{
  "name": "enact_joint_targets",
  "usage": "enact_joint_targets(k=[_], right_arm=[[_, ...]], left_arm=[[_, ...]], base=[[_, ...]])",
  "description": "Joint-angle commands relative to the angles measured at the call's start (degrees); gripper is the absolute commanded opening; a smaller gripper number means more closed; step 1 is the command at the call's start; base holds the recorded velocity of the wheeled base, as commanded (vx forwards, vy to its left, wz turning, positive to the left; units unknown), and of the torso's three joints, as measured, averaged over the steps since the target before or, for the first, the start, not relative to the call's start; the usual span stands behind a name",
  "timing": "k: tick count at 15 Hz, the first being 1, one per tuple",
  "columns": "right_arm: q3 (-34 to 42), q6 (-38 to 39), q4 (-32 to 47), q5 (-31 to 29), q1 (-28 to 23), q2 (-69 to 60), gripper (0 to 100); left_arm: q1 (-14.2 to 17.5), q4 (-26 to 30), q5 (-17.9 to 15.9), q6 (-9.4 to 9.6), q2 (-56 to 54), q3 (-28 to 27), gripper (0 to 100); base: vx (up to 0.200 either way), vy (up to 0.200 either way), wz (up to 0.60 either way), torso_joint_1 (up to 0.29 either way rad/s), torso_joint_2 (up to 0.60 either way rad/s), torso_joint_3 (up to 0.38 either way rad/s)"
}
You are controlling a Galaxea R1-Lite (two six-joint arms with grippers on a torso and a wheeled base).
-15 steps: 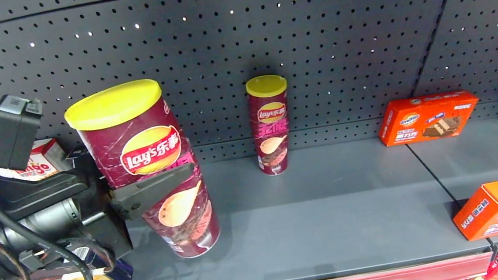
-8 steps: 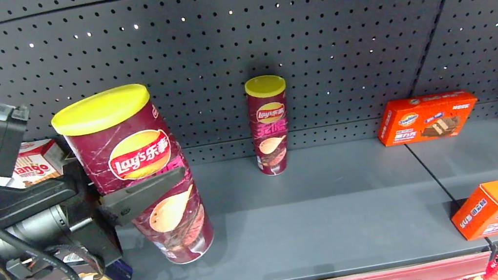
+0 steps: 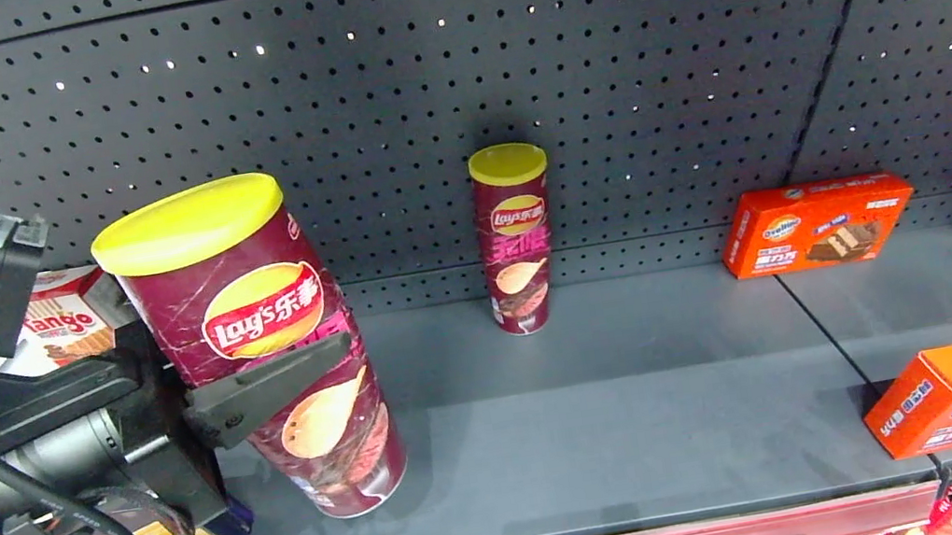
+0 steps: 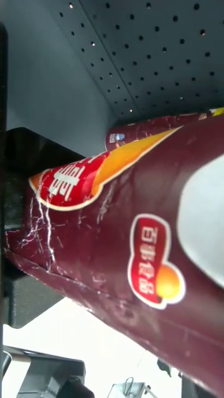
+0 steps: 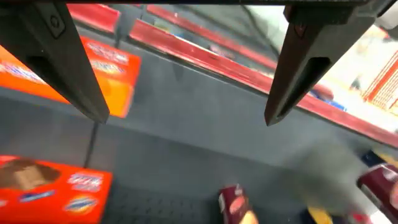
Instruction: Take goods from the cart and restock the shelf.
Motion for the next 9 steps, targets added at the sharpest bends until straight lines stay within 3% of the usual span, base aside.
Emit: enact_joint_targets(k=[1, 3, 6, 9], right_arm=[[-3.5, 0.1, -0.3, -1.2, -0.1, 9.4, 100], [-8.6, -0.1, -1.4, -2.4, 0.3, 16.7, 100], [-13.2, -5.2, -15.3, 8.5, -2.0, 28.1, 100], [-19.1, -9.2, -15.8, 13.8, -0.1, 34.8, 100]], left_arm=[[0.0, 0.0, 0.0, -0.01, -0.1, 0.1, 0], [0.0, 0.1, -0.1, -0.01, -0.2, -0.7, 0], [-0.1, 0.1, -0.2, -0.10, 0.2, -0.8, 0], [-0.1, 0.1, -0.3, -0.54, 0.3, -1.0, 0]], base=[[0.000, 0.000, 0.00, 0.000, 0.00, 0.000], [0.000, 0.000, 0.00, 0.000, 0.00, 0.000], [0.000, 0.000, 0.00, 0.000, 0.00, 0.000], [0.000, 0.000, 0.00, 0.000, 0.00, 0.000]])
